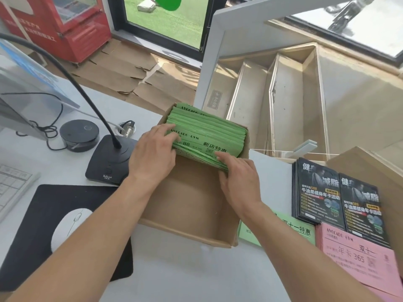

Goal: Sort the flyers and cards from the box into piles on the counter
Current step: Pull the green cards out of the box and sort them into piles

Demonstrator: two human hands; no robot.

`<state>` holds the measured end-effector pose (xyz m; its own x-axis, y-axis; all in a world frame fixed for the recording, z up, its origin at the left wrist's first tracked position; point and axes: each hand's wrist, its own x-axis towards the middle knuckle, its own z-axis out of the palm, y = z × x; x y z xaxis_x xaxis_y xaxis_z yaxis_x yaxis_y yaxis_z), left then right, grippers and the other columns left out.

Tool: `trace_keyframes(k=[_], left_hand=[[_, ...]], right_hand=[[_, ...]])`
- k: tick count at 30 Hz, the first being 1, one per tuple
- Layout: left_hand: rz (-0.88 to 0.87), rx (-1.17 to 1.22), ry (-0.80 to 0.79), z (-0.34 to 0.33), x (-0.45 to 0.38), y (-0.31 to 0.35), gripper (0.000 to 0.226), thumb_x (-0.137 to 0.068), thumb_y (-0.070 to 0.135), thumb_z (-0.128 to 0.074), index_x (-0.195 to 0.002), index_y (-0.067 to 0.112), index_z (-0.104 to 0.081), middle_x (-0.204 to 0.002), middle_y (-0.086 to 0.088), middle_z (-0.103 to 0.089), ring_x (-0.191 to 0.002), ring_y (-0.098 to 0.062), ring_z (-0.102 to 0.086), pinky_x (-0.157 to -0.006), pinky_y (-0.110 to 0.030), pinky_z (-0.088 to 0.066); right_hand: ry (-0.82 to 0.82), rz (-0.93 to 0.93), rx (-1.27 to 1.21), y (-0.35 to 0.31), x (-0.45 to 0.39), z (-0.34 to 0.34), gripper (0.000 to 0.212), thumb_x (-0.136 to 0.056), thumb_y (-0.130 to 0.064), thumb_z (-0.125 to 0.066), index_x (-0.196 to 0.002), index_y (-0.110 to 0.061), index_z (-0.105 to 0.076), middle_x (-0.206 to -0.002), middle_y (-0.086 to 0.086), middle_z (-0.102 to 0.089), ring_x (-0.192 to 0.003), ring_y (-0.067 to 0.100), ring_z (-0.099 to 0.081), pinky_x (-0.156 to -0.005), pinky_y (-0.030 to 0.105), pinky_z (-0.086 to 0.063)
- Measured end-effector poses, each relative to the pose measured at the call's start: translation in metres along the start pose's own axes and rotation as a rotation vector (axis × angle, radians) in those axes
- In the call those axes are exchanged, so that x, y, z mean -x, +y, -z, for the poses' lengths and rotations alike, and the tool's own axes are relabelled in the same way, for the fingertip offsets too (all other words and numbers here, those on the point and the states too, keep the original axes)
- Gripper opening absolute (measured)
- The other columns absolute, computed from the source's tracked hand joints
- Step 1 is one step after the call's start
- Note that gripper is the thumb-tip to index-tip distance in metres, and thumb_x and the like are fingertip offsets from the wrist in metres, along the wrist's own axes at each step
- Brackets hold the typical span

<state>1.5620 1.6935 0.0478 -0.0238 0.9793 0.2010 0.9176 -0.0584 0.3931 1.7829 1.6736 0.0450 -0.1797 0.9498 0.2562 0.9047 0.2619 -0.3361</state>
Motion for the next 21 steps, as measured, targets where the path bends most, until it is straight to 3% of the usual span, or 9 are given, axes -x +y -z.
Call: trace_keyframes(k=[5,7,9,12,14,17,21], left_hand=[[-0.021,0.000,0.008,-0.001,-0.001,-0.001,0.021,-0.086,0.008,-0.069,-0.103,0.020,-0.070,-0.145,0.000,-0.054,-0.134,-0.023,-0.048,-0.108,-0.042,-0.039],[-0.045,-0.002,0.021,-0.003,-0.002,-0.004,0.023,-0.088,0.008,-0.068,-0.108,0.020,-0.068,-0.144,-0.001,-0.055,-0.136,-0.023,-0.047,-0.109,-0.042,-0.038],[-0.070,0.034,0.065,-0.003,-0.002,-0.005,0.026,-0.089,0.008,-0.066,-0.112,0.020,-0.067,-0.143,-0.001,-0.056,-0.139,-0.022,-0.044,-0.112,-0.042,-0.035],[-0.102,0.178,0.164,0.001,-0.001,-0.005,0.024,-0.091,0.008,-0.066,-0.113,0.020,-0.066,-0.138,0.002,-0.059,-0.140,-0.018,-0.041,-0.118,-0.039,-0.028],[-0.114,0.330,0.230,0.008,0.003,-0.002,0.026,-0.089,0.004,-0.069,-0.110,0.018,-0.066,-0.127,0.002,-0.064,-0.132,-0.018,-0.048,-0.115,-0.043,-0.034],[-0.073,0.526,0.285,0.026,0.017,0.008,0.027,-0.087,0.001,-0.072,-0.107,0.020,-0.069,-0.110,0.005,-0.068,-0.111,-0.016,-0.059,-0.099,-0.044,-0.047],[-0.179,0.633,0.323,0.051,0.059,0.047,0.028,-0.088,0.007,-0.075,-0.109,0.025,-0.069,-0.106,0.008,-0.070,-0.106,-0.011,-0.065,-0.095,-0.031,-0.052]], right_hand=[[-0.085,-0.054,0.101,-0.005,-0.004,0.000,0.061,-0.081,0.004,-0.058,-0.131,-0.030,-0.060,-0.077,-0.004,-0.072,-0.078,0.023,-0.052,-0.086,0.023,-0.035],[-0.087,-0.091,0.011,-0.006,-0.004,0.001,0.061,-0.083,0.004,-0.053,-0.132,-0.032,-0.058,-0.082,-0.003,-0.072,-0.083,0.021,-0.047,-0.083,0.022,-0.034],[-0.050,-0.134,-0.146,-0.006,-0.002,0.004,0.059,-0.085,0.004,-0.052,-0.130,-0.033,-0.058,-0.099,-0.007,-0.072,-0.090,0.019,-0.046,-0.083,0.025,-0.038],[0.053,-0.117,-0.314,-0.006,0.004,0.011,0.052,-0.088,0.002,-0.057,-0.124,-0.035,-0.058,-0.106,-0.013,-0.068,-0.086,0.016,-0.055,-0.084,0.037,-0.049],[0.158,-0.084,-0.382,-0.008,0.011,0.021,0.047,-0.090,-0.001,-0.061,-0.119,-0.037,-0.058,-0.103,-0.016,-0.068,-0.079,0.012,-0.059,-0.078,0.042,-0.053],[0.324,-0.024,-0.483,-0.015,0.025,0.047,0.047,-0.091,0.001,-0.063,-0.122,-0.033,-0.055,-0.108,-0.019,-0.068,-0.089,0.006,-0.065,-0.077,0.039,-0.056],[0.442,-0.002,-0.551,-0.009,0.062,0.088,0.044,-0.092,0.002,-0.063,-0.126,-0.026,-0.054,-0.113,-0.029,-0.063,-0.107,0.000,-0.062,-0.089,0.028,-0.053]])
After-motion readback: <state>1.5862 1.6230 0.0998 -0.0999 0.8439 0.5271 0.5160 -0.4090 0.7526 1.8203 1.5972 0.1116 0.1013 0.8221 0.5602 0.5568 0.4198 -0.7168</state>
